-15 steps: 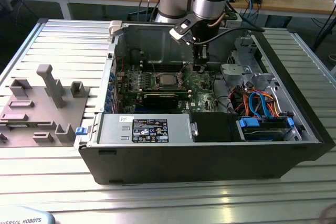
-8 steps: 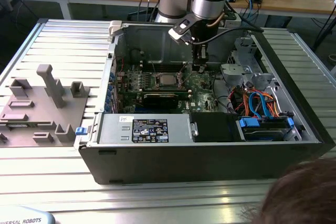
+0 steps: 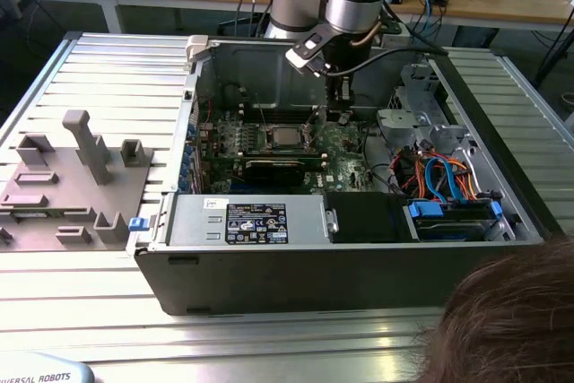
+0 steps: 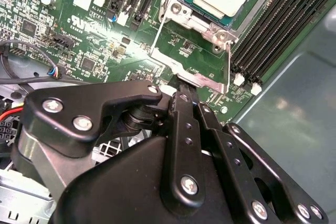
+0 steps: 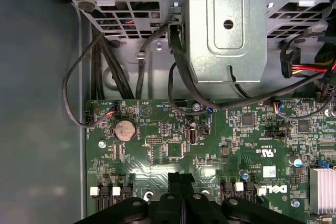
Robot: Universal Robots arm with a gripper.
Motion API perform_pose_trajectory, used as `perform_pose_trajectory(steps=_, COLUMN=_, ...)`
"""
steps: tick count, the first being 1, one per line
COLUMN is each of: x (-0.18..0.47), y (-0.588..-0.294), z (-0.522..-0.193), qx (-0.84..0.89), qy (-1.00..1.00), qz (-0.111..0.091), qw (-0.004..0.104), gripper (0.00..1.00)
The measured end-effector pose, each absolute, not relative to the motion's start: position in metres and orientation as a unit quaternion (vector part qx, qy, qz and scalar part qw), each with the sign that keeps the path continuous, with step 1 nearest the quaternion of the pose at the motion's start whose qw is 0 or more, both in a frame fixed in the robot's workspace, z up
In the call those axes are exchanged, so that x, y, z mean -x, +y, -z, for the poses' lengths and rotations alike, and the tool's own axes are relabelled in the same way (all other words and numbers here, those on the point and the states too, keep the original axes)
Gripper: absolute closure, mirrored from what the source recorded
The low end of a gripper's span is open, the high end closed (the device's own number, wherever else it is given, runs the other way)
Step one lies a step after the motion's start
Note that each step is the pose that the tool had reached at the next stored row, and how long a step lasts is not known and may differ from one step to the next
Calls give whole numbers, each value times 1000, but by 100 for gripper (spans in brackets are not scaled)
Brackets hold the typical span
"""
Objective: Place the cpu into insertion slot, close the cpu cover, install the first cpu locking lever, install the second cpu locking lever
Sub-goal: 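Close the cpu cover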
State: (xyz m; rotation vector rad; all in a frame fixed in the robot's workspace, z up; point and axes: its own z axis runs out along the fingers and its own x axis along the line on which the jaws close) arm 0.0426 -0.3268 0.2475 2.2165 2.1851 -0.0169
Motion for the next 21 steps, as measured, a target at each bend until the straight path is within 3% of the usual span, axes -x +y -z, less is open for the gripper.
perform_pose_trajectory(steps=21, x=-22, y=-327, z=-247, qx=-712, qy=702, qz=5, qw=14, gripper=89)
